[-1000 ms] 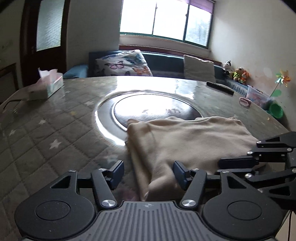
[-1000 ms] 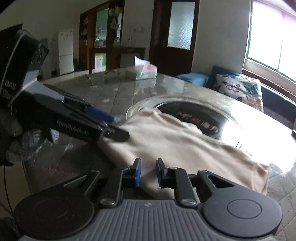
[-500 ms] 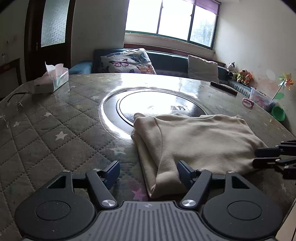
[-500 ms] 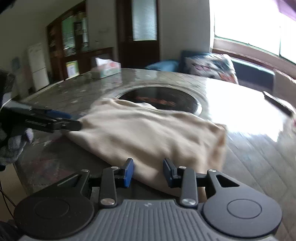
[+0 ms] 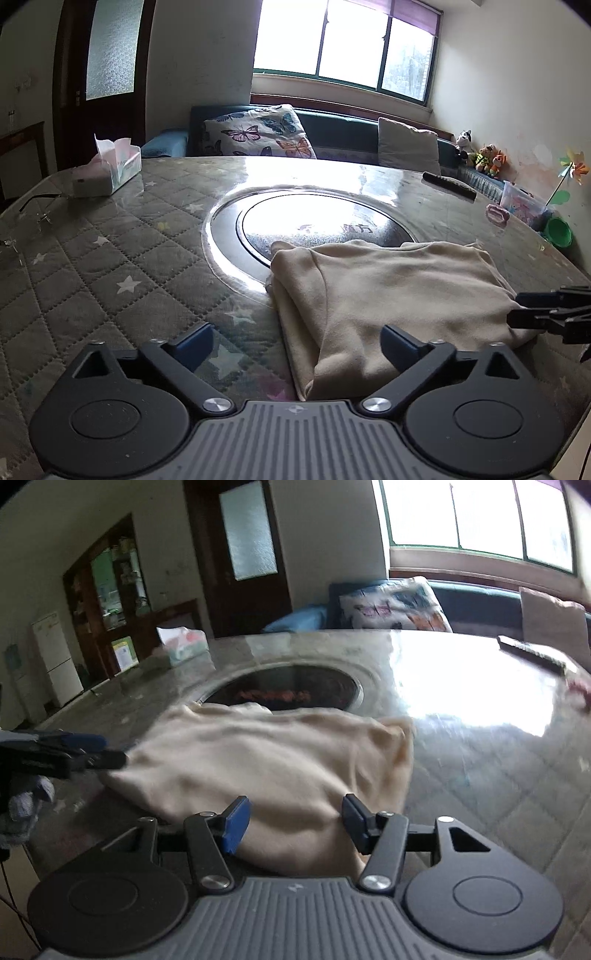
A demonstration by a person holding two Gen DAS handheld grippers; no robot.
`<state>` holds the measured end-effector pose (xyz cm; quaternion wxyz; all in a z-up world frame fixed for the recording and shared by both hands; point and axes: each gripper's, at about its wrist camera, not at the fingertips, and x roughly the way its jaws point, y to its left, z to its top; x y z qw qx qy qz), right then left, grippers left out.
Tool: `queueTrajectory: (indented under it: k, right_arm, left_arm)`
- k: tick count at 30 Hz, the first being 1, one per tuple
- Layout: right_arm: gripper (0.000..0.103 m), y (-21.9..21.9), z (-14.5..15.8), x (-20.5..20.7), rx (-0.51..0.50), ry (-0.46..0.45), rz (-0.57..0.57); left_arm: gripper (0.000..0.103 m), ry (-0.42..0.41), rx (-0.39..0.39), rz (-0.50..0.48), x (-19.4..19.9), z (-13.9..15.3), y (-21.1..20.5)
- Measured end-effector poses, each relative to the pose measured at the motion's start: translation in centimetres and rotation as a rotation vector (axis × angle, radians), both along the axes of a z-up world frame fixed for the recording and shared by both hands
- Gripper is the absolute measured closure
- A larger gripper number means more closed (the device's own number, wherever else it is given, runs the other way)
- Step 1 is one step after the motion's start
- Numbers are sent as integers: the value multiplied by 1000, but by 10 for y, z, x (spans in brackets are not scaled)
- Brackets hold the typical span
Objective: Fold clothes
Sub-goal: 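Press the folded shirt edges flat with both open grippers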
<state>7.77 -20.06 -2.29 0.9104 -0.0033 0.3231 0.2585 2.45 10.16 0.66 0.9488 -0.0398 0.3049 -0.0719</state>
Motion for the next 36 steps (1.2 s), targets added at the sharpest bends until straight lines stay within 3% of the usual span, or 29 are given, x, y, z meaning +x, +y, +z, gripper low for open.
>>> queueTrajectory:
  k: [3, 6, 11, 24, 32, 36]
  right_arm:
    - [45, -8, 3, 1, 26, 18, -17]
    - [41, -6, 12, 0, 33, -24, -3]
    - [23, 5, 21, 13, 48, -60, 25]
    - [20, 9, -4, 73, 66, 52, -1]
    - [17, 9, 6, 72, 67, 22, 12]
    - [16, 14, 4, 77, 65, 38, 21]
  left_arm:
    - [0, -11, -4, -5, 3, 4, -1]
    - [0, -14, -2, -10, 8, 6, -3]
    - [0, -10, 1, 14, 21, 9, -5]
    - [0, 41, 25, 112, 55, -3, 2]
    - [0, 48, 38, 173, 72, -5, 16]
    - [0, 75, 83, 201, 84, -13, 20]
